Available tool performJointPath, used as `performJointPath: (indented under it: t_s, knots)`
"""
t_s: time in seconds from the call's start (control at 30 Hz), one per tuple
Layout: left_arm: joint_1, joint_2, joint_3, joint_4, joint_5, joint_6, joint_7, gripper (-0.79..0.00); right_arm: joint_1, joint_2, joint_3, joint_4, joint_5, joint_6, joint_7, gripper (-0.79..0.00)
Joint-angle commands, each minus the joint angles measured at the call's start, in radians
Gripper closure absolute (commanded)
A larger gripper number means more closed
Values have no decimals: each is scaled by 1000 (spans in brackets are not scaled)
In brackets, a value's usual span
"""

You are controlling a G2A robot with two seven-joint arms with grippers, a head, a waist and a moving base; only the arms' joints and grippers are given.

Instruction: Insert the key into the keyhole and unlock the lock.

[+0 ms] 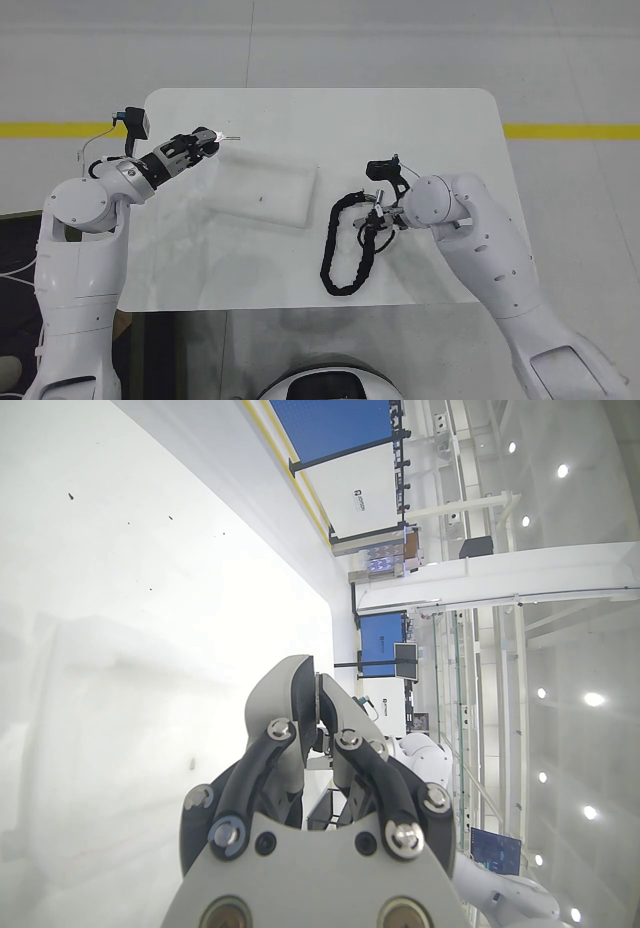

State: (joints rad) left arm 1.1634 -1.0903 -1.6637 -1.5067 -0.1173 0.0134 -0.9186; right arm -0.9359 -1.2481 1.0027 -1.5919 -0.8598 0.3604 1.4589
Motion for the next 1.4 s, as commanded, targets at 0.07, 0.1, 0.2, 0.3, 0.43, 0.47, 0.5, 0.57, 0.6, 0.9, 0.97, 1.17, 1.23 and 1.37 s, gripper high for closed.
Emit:
performJointPath:
  t_s: [0.07, 0.1, 0.2, 0.3, 0.43, 0.47, 0.5, 0.57, 0.6, 0.9, 0.97, 1.17, 1.23, 1.37]
  knots:
    - [0, 0, 0, 0, 0, 0, 0, 0, 8, -14, -19, 27, -53, 17, -17, -437]
    - [0, 0, 0, 0, 0, 0, 0, 0, 8, -18, -25, 27, -74, 22, -22, -465]
    - [0, 0, 0, 0, 0, 0, 0, 0, 4, -28, -21, 28, -69, 25, -26, -369]
    - [0, 0, 0, 0, 0, 0, 0, 0, -3, -37, -19, 28, -91, 31, -41, -336]
    - [0, 0, 0, 0, 0, 0, 0, 0, -14, -48, -7, 36, -102, 33, -59, 0]
    - [0, 0, 0, 0, 0, 0, 0, 0, -15, -50, -6, 40, -115, 33, -58, 0]
    - [0, 0, 0, 0, 0, 0, 0, 0, -15, -51, -8, 39, -143, 30, -63, 0]
    - [0, 0, 0, 0, 0, 0, 0, 0, -23, -57, -1, 34, -145, 34, -68, 0]
    - [0, 0, 0, 0, 0, 0, 0, 0, -26, -59, 7, 28, -145, 30, -76, 0]
    - [0, 0, 0, 0, 0, 0, 0, 0, -82, -54, 206, -99, 29, -71, -110, 0]
    - [0, 0, 0, 0, 0, 0, 0, 0, -95, -51, 246, -117, 76, -104, -120, 0]
    - [0, 0, 0, 0, 0, 0, 0, 0, -132, -38, 323, -142, 152, -190, -117, 0]
    - [0, 0, 0, 0, 0, 0, 0, 0, -145, -37, 325, -136, 172, -192, -113, 0]
    - [0, 0, 0, 0, 0, 0, 0, 0, -147, -37, 257, -106, 89, -214, -121, 0]
